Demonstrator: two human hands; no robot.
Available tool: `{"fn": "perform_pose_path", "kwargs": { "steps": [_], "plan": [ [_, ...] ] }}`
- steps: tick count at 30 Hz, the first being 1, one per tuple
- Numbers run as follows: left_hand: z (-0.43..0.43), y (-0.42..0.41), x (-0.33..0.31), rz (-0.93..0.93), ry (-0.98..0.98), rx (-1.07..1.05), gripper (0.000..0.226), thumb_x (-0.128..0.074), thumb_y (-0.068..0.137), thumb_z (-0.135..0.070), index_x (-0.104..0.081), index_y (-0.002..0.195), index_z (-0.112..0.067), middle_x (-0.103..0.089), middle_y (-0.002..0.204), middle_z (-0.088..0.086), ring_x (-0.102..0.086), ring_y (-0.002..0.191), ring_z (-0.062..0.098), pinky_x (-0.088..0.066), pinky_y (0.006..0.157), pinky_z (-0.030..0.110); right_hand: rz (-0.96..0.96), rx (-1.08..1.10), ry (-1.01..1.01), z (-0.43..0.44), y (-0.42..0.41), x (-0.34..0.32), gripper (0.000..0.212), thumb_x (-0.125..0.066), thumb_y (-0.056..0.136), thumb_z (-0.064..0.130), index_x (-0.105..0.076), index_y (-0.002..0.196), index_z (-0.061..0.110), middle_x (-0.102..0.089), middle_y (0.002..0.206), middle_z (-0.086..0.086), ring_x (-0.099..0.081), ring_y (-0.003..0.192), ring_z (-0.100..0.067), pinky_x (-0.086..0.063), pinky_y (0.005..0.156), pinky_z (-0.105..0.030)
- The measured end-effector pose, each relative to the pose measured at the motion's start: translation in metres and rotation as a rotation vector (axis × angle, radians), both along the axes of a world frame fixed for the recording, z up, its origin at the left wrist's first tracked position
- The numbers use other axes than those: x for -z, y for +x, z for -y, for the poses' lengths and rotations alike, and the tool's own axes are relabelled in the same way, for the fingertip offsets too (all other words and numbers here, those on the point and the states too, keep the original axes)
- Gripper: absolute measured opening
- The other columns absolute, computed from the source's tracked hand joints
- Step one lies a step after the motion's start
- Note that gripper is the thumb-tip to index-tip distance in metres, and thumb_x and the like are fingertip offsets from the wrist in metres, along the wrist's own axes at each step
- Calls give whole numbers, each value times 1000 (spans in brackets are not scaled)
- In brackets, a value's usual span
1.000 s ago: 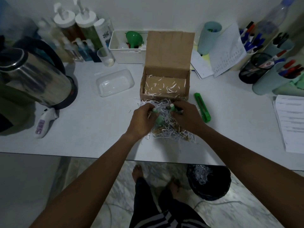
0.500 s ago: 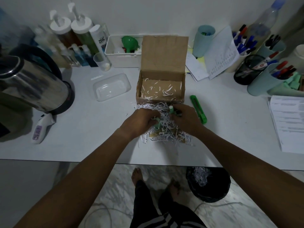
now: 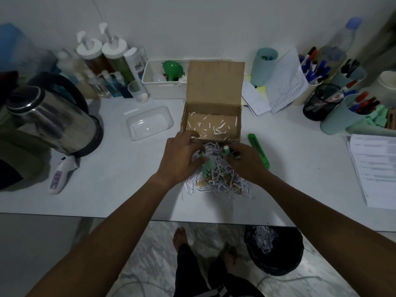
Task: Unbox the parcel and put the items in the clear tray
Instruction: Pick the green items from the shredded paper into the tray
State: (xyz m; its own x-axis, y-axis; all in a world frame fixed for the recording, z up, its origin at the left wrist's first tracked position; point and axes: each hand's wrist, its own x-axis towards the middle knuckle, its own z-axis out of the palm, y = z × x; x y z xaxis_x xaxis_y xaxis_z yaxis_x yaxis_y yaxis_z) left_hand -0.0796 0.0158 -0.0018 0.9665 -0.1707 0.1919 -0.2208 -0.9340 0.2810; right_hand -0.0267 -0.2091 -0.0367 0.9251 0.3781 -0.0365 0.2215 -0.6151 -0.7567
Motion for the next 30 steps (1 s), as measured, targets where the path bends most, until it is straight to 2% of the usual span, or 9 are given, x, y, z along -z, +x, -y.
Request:
{"fn": "perform_pose_path", "kwargs": {
  "steps": [4,8,11,13,15,17,19,22,30],
  "plan": [
    [7,2,-8,-15,-163,-62,22,-64,88,-47,-67,104,-31,-56,122,-7,-44,112,19,-36,88,38,12,25,24,-1,2,-9,25,-66,91,24,-70,114,17,-74,101,-1,-68,89,-15,-55,81,-30],
    [15,6,-15,-148,-663,-165,10,-69,89,-28,-68,97,-23,-69,94,-6,-61,87,11,-52,78,33,86,76,60,1,2,-21,16,-62,94,30,-73,101,20,-67,77,11,-64,72,-6,-39,62,-3],
    [19,9,-20,-189,-890,-255,12,-73,85,-18,-71,96,-23,-73,88,-5,-69,82,14,-58,75,35,98,86,106,3,3,-30,14,-65,92,27,-72,102,21,-70,81,8,-66,71,-2,-45,60,-2],
    [20,12,-24,-199,-954,-265,17,-76,81,-15,-73,95,-25,-75,87,-3,-71,84,15,-61,79,38,91,98,148,5,5,-34,15,-68,89,24,-67,103,19,-73,87,4,-70,77,-5,-54,66,-13],
    [21,16,-29,-212,-1065,-276,21,-78,79,-11,-73,96,-21,-73,86,15,-72,88,31,-61,81,47,63,127,164,7,8,-37,21,-71,86,22,-63,105,17,-75,95,-1,-71,83,-11,-57,69,-22],
    [20,20,-34,-218,-1154,-280,20,-79,78,-7,-73,97,-13,-68,81,26,-70,88,41,-61,79,51,75,135,176,7,12,-41,21,-74,83,17,-63,101,17,-75,93,0,-71,83,-9,-53,66,-15],
    [17,24,-36,-194,-1117,-301,20,-81,77,-9,-74,95,-10,-69,72,14,-74,78,27,-62,73,41,103,127,217,4,15,-46,19,-75,81,12,-67,98,16,-72,88,3,-70,80,-6,-53,66,-15],
    [5,24,-38,-136,-962,-360,20,-85,73,-20,-75,90,-15,-71,69,6,-68,65,7,-57,62,21,127,97,229,-6,20,-54,17,-74,81,9,-71,97,11,-71,88,0,-69,81,-18,-57,70,-30],
    [-69,20,-32,-57,-718,-473,14,-85,70,-32,-75,79,-29,-71,69,-16,-68,67,0,-57,69,24,156,-22,236,-83,42,-60,16,-79,74,6,-76,88,12,-72,78,1,-65,70,-7,-51,65,-21]
  ]
}}
